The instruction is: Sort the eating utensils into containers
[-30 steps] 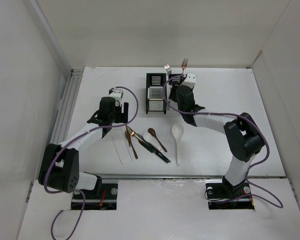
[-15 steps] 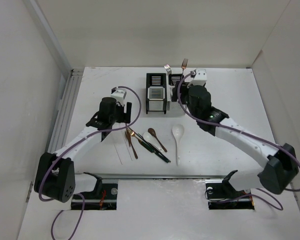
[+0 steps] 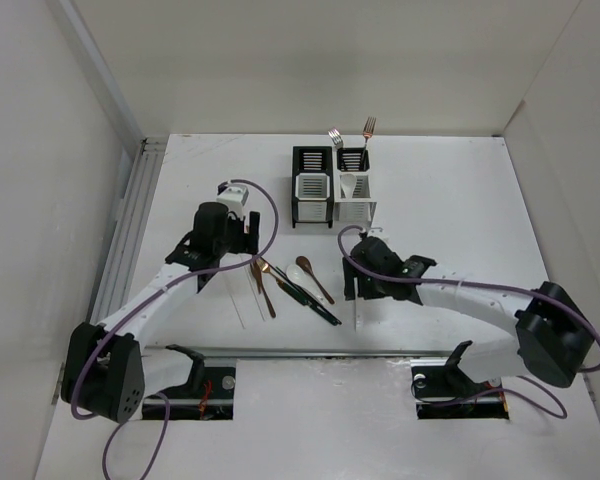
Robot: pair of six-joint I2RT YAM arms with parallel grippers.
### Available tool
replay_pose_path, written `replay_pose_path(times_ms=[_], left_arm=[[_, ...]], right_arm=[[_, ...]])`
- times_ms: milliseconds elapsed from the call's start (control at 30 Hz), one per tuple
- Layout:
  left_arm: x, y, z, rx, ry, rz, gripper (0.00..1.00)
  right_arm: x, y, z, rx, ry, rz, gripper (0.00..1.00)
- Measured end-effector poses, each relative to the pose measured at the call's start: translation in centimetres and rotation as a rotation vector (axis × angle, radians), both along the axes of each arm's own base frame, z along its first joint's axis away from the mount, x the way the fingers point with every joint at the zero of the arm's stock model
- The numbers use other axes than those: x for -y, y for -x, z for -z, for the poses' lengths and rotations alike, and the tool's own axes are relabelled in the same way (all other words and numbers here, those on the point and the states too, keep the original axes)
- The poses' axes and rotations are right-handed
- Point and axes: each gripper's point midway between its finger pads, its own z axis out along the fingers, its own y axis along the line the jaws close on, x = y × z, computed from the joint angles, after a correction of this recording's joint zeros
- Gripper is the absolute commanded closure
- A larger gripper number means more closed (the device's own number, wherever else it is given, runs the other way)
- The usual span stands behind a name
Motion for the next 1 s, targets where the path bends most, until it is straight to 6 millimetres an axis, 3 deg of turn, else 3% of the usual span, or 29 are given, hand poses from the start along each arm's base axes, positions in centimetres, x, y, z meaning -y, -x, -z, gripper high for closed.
replay_pose_path(times_ms=[133,167,267,400,500,533,600,867,933,1000], left_arm=[[-0.1,0.2,-0.4,0.010,0.006,-0.003,0.24],[-0.1,0.2,-0.5,0.012,0.007,-0.004,0.24],[-0.2,0.3,-0.7,0.018,0.006,-0.008,0.23],[-0.3,0.4,-0.5,0.014,0.004,-0.011,0.23],[-0.4,0.6,0.0,0.004,0.000,-0.012,0.23],[-0.4,0.7,0.2,0.000,-0.001,-0.012,0.23],[-0.5,0.9,0.5,-0.008,-0.003,-0.012,0.23],[-0.6,0.9,0.8,-0.011,-0.008,-0.019,0.23],[-0.7,0.9,0.8,-0.012,-0.009,-0.021,0.23],[-0.7,1.0,0.9,-0.013,-0.010,-0.022,0.23]], right_arm=[[-0.9,0.1,1.0,-0.032,-0.021,-0.004,0.31],[-1.1,0.0,1.4,-0.040,-0.022,-0.006,0.39],[-1.2,0.3,3.5,-0.092,0.011,0.003,0.49],[-1.9,-0.4,3.7,-0.087,-0.009,0.034,0.57],[-2.1,-0.7,3.8,-0.082,-0.018,0.053,0.73],[-2.1,-0.8,3.9,-0.082,-0.019,0.063,0.85],[-2.2,-1.1,3.9,-0.078,-0.019,0.072,0.97],[-2.2,-1.5,3.6,-0.052,-0.031,0.086,1.00],[-1.5,-1.3,2.5,-0.016,-0.038,0.079,1.00],[-1.1,-1.7,-0.1,0.066,-0.070,0.069,1.00]])
